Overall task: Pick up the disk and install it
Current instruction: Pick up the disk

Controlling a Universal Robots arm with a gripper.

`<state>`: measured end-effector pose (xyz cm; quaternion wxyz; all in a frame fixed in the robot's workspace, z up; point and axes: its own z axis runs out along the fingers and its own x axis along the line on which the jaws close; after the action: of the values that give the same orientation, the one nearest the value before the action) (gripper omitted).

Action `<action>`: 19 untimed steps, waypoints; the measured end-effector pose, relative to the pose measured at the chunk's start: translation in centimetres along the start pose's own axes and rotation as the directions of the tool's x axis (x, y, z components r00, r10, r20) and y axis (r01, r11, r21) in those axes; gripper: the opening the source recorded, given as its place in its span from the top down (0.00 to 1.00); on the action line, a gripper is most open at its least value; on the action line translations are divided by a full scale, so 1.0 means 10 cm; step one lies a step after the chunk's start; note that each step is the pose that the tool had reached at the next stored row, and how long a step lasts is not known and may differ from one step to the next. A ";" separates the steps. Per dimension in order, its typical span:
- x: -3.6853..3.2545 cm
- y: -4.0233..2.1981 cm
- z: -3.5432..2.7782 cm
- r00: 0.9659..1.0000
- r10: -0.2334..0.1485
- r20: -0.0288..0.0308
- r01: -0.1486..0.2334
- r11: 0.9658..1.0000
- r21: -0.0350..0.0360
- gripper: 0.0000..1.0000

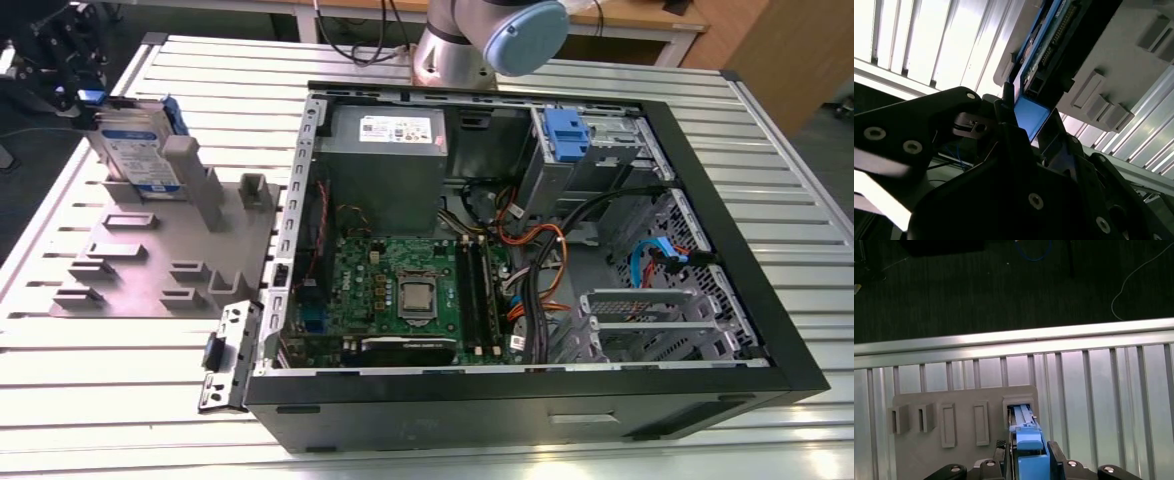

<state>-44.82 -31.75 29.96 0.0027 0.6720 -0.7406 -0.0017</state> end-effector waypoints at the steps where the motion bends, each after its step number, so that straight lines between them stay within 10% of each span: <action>1: 0.000 0.000 0.000 1.000 0.000 0.000 0.000 1.000 0.000 0.55; 19: 0.005 0.000 0.093 1.000 0.000 0.000 0.000 1.000 0.000 0.55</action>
<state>-44.83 -31.81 29.03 0.0025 0.6720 -0.7406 -0.0016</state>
